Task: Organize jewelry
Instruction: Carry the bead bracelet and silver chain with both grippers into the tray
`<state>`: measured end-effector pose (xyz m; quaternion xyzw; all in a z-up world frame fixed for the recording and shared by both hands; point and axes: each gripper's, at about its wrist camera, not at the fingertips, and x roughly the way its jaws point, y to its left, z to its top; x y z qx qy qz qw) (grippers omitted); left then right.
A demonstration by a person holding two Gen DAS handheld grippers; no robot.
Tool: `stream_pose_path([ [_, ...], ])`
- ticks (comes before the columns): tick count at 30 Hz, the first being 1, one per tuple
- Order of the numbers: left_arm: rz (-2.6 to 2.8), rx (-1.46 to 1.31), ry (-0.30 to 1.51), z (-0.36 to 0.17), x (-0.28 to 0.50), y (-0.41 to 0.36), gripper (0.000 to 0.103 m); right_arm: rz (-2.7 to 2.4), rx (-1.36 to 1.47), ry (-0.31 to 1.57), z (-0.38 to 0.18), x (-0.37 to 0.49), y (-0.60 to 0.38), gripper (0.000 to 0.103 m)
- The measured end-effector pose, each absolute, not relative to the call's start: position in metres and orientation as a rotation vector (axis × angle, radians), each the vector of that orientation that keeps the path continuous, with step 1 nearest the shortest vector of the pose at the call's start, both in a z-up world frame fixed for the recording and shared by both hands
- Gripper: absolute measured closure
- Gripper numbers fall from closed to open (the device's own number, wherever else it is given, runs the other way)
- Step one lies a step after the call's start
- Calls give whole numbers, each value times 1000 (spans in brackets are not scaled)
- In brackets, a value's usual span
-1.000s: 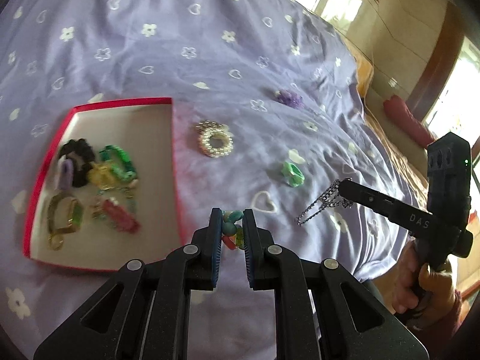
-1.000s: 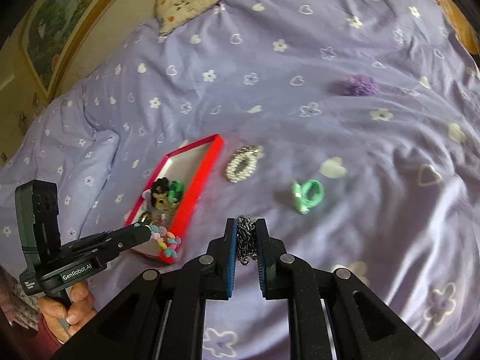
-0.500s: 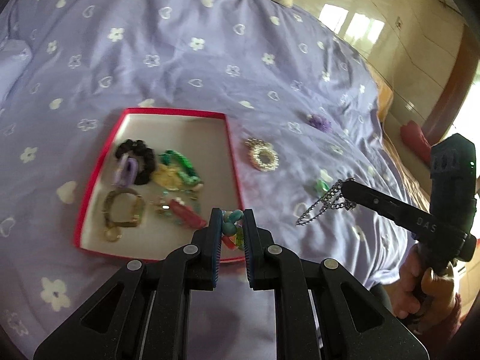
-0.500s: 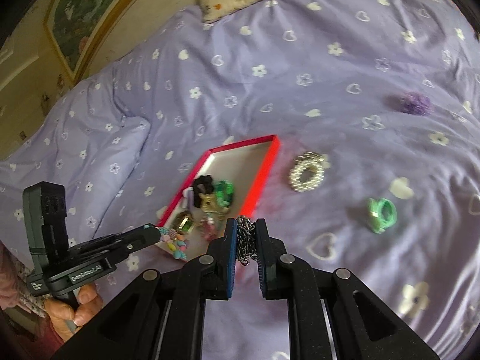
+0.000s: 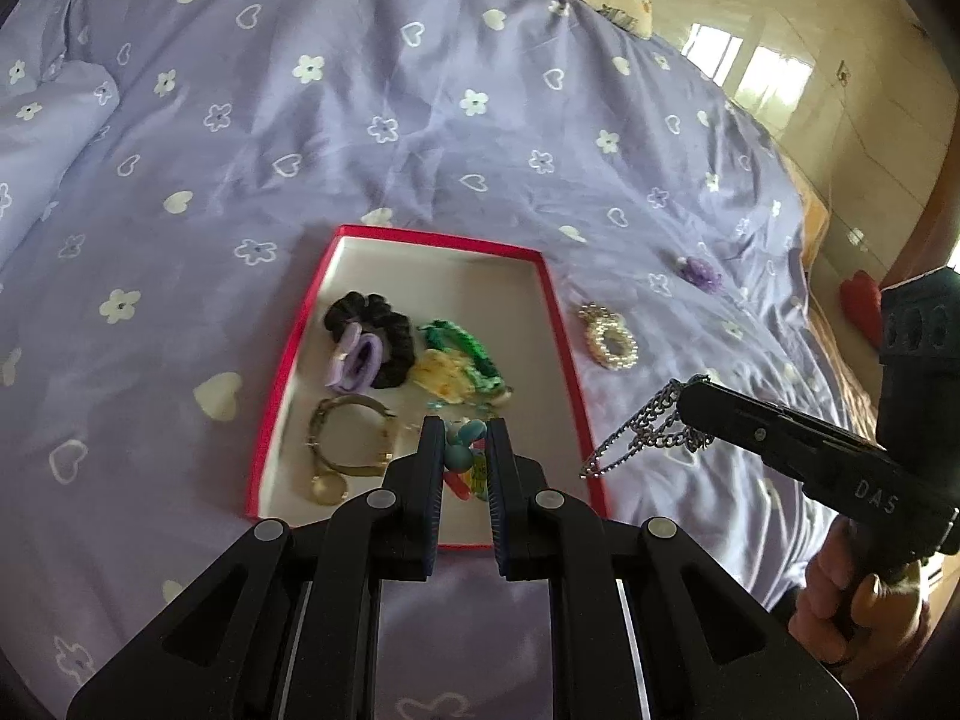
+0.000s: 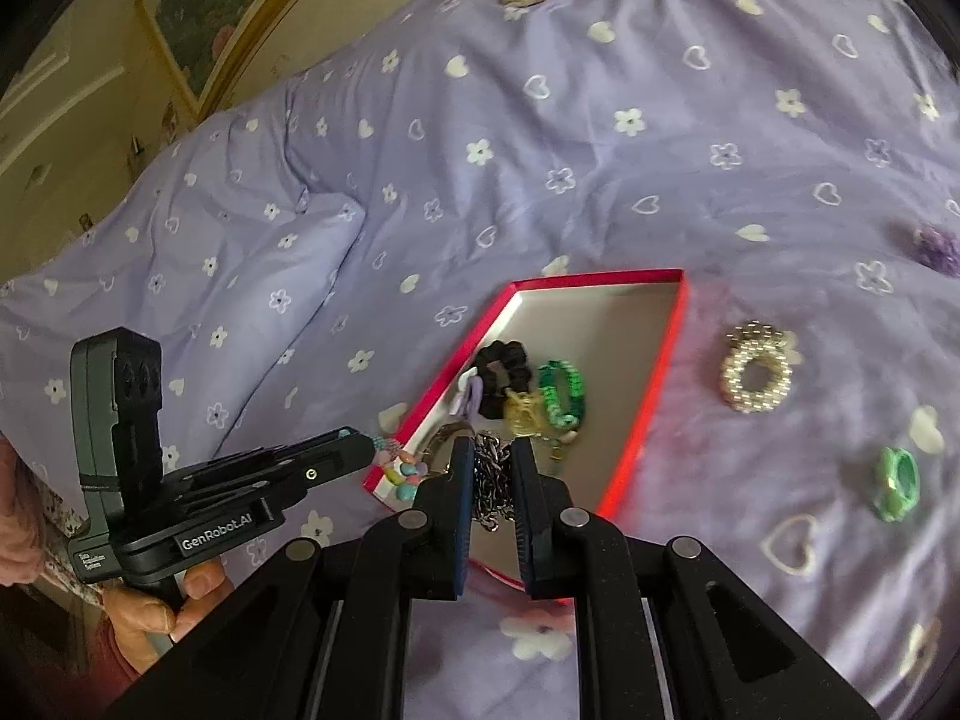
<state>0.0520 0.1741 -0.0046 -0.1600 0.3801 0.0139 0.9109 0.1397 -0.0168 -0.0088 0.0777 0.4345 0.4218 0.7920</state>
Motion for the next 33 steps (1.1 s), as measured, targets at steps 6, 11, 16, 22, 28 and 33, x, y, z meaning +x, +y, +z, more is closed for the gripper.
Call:
stream_pose_path([
  [6,53,-340,806,-19,54,187,91,920,149,973,-25,139,-1,91],
  [11,65,-343,837,-35,56,191,91,917,125,1027,-45,137,8,91],
  [16,77,-355,877,-55,60,196,91,911,109,1092,-68,137,15,91],
  [22,91,-359,916,-73,64,201,91,904,99,1154,-87,140,21,91],
  [28,104,-339,959,-86,69,203,91,899,67,1199,-99,143,27,91],
  [33,105,-337,979,-93,71,204,91,897,50,1205,-100,143,29,91],
])
